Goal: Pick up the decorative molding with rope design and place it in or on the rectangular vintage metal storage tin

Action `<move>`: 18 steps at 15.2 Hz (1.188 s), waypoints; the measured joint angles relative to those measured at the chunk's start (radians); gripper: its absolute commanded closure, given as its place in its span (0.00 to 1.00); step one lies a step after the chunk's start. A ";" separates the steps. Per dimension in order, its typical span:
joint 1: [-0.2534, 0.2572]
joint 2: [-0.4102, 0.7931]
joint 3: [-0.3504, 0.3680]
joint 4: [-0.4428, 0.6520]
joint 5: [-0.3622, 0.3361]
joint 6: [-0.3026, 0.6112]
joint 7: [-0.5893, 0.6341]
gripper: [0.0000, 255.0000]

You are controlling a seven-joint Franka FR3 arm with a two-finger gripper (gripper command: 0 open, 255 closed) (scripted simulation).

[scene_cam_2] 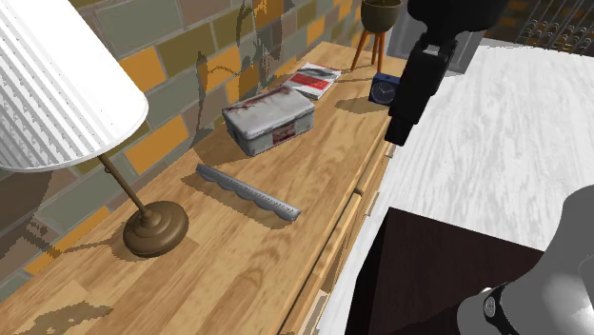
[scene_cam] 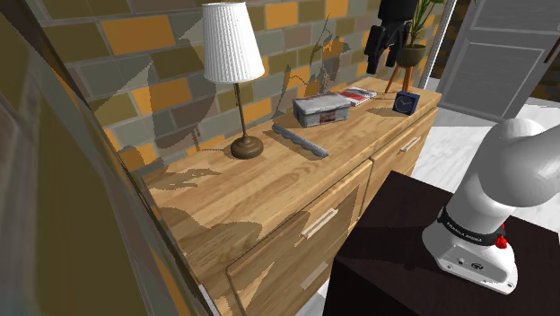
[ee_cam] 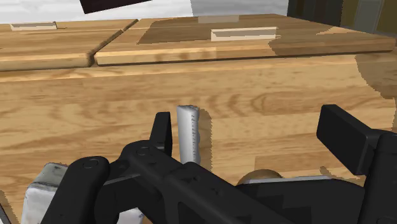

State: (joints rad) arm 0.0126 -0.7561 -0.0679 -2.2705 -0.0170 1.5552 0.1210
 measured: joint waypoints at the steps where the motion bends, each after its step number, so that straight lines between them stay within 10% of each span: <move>1: 0.000 0.000 0.000 0.000 0.000 0.000 0.000 0.00; 18: -0.017 0.523 0.090 0.033 -0.136 0.374 0.138 0.00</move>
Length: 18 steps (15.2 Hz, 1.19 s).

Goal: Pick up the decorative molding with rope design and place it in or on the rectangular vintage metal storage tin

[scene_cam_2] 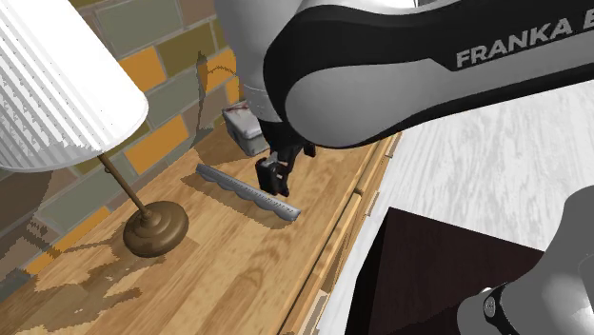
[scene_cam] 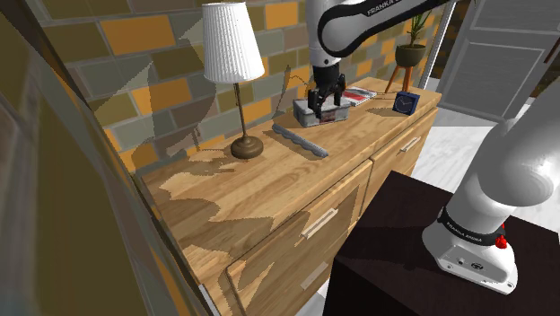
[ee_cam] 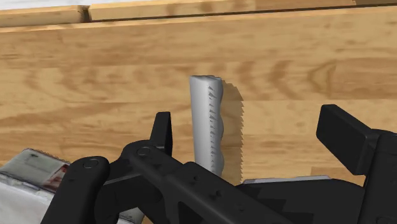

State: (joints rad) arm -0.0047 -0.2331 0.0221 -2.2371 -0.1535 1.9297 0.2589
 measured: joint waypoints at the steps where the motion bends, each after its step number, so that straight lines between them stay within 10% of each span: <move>1: -0.002 0.042 0.003 0.014 -0.013 0.019 0.011 0.00; 18: 0.005 0.636 -0.016 0.337 -0.221 0.153 0.174 0.00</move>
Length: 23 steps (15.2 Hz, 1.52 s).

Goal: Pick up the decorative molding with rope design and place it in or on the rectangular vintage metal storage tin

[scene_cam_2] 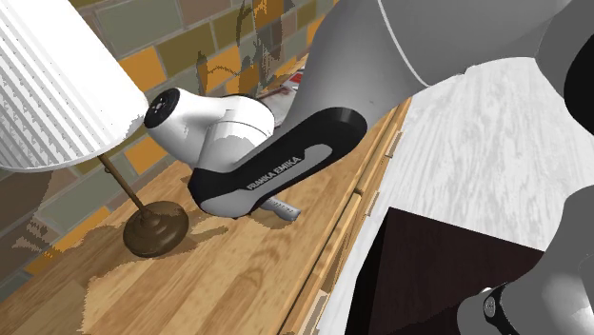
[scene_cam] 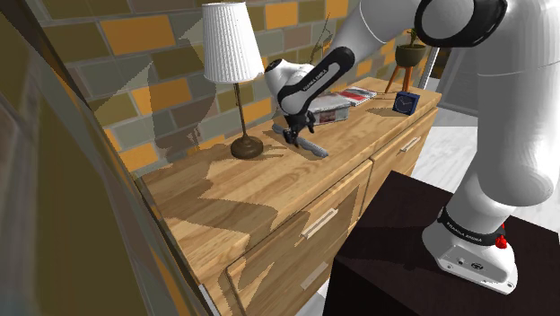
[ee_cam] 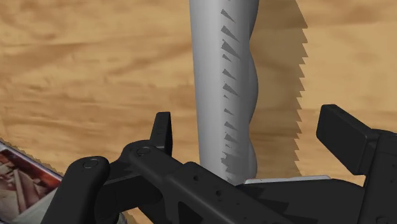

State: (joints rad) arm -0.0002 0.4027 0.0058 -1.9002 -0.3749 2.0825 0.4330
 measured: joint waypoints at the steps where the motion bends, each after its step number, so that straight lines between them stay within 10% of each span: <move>1: -0.002 0.008 -0.002 -0.002 -0.003 0.010 0.002 0.00; 12: -0.011 0.041 -0.012 -0.030 -0.019 0.073 0.011 0.00; 13: -0.011 0.041 -0.012 -0.030 -0.019 0.073 0.011 1.00; 23: -0.011 0.041 -0.012 -0.029 -0.019 0.072 0.011 1.00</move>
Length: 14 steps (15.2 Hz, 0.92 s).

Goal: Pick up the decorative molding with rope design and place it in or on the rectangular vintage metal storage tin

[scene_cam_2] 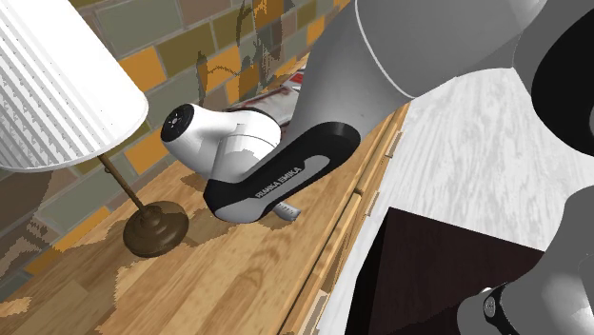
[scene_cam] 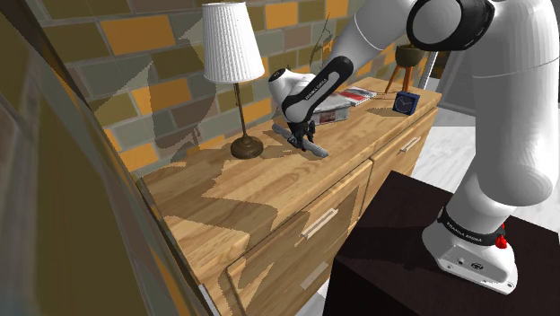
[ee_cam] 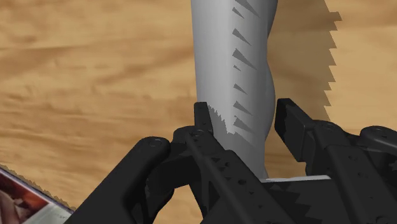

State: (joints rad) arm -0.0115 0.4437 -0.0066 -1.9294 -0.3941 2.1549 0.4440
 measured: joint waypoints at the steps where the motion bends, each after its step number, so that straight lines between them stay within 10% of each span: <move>1: 0.000 -0.003 0.001 0.002 0.001 -0.005 -0.002 1.00; 14: -0.001 -0.110 0.009 0.025 0.027 -0.129 -0.050 1.00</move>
State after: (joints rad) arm -0.0122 0.3340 0.0022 -1.9041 -0.3669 2.0256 0.3942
